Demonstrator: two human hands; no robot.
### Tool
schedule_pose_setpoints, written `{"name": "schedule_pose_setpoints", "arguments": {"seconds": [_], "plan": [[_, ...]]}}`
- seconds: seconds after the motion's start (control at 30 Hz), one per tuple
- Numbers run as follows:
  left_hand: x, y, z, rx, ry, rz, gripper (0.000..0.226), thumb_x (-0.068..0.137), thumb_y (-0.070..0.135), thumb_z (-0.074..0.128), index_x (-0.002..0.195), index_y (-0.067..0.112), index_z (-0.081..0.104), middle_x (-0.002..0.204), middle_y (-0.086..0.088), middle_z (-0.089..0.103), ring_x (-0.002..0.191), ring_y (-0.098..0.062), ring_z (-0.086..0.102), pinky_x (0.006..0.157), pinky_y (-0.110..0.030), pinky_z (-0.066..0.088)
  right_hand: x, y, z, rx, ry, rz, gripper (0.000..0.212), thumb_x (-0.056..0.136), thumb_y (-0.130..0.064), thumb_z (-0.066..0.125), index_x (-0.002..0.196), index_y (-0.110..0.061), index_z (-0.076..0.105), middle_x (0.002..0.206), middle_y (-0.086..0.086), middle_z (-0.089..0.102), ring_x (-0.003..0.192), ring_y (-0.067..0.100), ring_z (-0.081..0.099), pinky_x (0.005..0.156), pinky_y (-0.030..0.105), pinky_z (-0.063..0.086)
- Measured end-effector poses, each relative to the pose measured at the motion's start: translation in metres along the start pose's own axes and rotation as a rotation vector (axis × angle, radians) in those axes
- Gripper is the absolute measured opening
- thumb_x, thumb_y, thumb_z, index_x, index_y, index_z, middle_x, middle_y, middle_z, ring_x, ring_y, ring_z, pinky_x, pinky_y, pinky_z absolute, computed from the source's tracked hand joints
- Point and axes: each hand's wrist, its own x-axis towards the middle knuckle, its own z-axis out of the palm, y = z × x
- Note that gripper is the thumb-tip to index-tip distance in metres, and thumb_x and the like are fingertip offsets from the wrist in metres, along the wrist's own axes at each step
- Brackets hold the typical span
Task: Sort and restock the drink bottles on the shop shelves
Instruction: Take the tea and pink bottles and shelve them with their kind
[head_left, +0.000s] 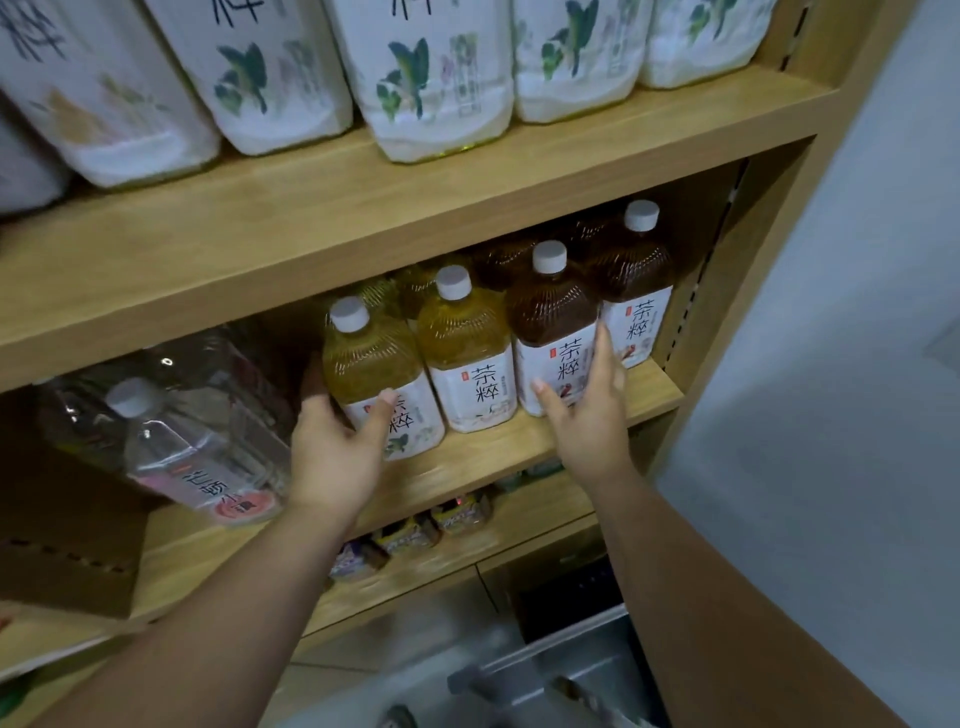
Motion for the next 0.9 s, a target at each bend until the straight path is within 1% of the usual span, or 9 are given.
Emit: {"name": "schedule_pose_setpoints", "arguments": {"seconds": [0.07, 0.13, 0.33, 0.53, 0.63, 0.73, 0.77, 0.83, 0.9], "plan": [[0.003, -0.002, 0.003, -0.05, 0.006, 0.005, 0.051, 0.092, 0.045, 0.069, 0.138, 0.042, 0.046, 0.111, 0.021, 0.064, 0.111, -0.013, 0.062, 0.098, -0.038, 0.051, 0.005, -0.002, 0.005, -0.011, 0.014, 0.014, 0.096, 0.093, -0.024, 0.074, 0.162, -0.037, 0.009, 0.16, 0.003, 0.025, 0.137, 0.009, 0.032, 0.105, 0.025, 0.034], [0.006, -0.005, 0.003, -0.062, 0.009, 0.009, 0.063, 0.087, 0.055, 0.067, 0.143, 0.045, 0.041, 0.12, 0.015, 0.066, 0.116, -0.015, 0.063, 0.101, -0.045, 0.052, 0.007, -0.002, 0.012, -0.002, 0.037, 0.036, 0.095, 0.092, -0.024, 0.074, 0.162, -0.036, 0.01, 0.161, 0.004, 0.024, 0.142, 0.016, 0.034, 0.105, 0.025, 0.034], [0.015, -0.006, 0.002, -0.059, 0.002, -0.013, 0.063, 0.089, 0.048, 0.072, 0.143, 0.037, 0.042, 0.117, 0.015, 0.067, 0.113, -0.016, 0.064, 0.099, -0.049, 0.055, 0.013, -0.002, 0.021, -0.02, 0.074, 0.051, 0.094, 0.092, -0.024, 0.075, 0.163, -0.031, 0.012, 0.161, 0.008, 0.024, 0.143, 0.021, 0.036, 0.102, 0.022, 0.035], [0.016, -0.005, -0.002, -0.09, -0.055, -0.034, 0.066, 0.091, 0.044, 0.072, 0.146, 0.035, 0.038, 0.11, 0.024, 0.063, 0.11, -0.014, 0.064, 0.094, -0.051, 0.058, 0.004, -0.012, 0.014, -0.003, 0.042, 0.109, 0.09, 0.096, -0.027, 0.07, 0.163, -0.035, 0.01, 0.165, 0.007, 0.022, 0.144, 0.02, 0.035, 0.101, 0.026, 0.032], [0.014, -0.003, -0.009, -0.131, -0.104, -0.023, 0.07, 0.092, 0.039, 0.073, 0.15, 0.034, 0.034, 0.115, 0.02, 0.063, 0.11, -0.008, 0.062, 0.097, -0.04, 0.054, -0.013, -0.02, 0.013, -0.017, 0.064, 0.108, 0.082, 0.098, -0.03, 0.066, 0.163, -0.031, 0.016, 0.161, 0.007, 0.026, 0.138, 0.016, 0.038, 0.103, 0.027, 0.032], [0.003, -0.004, -0.02, -0.115, -0.156, 0.015, 0.064, 0.095, 0.031, 0.071, 0.148, 0.032, 0.037, 0.12, 0.019, 0.061, 0.095, 0.018, 0.059, 0.087, -0.021, 0.05, -0.033, -0.026, 0.013, -0.057, 0.066, 0.074, 0.077, 0.097, -0.036, 0.067, 0.16, -0.028, 0.024, 0.157, 0.005, 0.03, 0.132, 0.011, 0.038, 0.103, 0.03, 0.035], [-0.002, -0.006, -0.024, -0.104, -0.167, 0.013, 0.064, 0.095, 0.031, 0.07, 0.15, 0.029, 0.037, 0.126, 0.014, 0.06, 0.095, 0.017, 0.059, 0.087, -0.02, 0.048, -0.039, -0.026, 0.013, -0.087, 0.047, 0.069, 0.076, 0.096, -0.039, 0.067, 0.159, -0.029, 0.026, 0.156, 0.004, 0.031, 0.135, 0.016, 0.039, 0.102, 0.032, 0.036], [-0.01, -0.014, -0.036, -0.057, -0.171, -0.002, 0.064, 0.094, 0.033, 0.071, 0.15, 0.022, 0.041, 0.141, 0.005, 0.054, 0.105, 0.002, 0.059, 0.094, -0.028, 0.047, -0.052, -0.028, 0.015, -0.137, 0.005, 0.07, 0.071, 0.095, -0.043, 0.067, 0.155, -0.029, 0.031, 0.153, 0.003, 0.036, 0.136, 0.023, 0.043, 0.103, 0.039, 0.041], [-0.023, -0.022, -0.051, -0.004, -0.168, -0.009, 0.061, 0.093, 0.033, 0.072, 0.147, 0.022, 0.047, 0.143, 0.005, 0.052, 0.108, -0.007, 0.059, 0.096, -0.031, 0.046, -0.068, -0.034, 0.02, -0.146, -0.017, 0.046, 0.066, 0.094, -0.042, 0.069, 0.15, -0.027, 0.038, 0.146, 0.002, 0.041, 0.132, 0.024, 0.047, 0.105, 0.048, 0.048]]}}
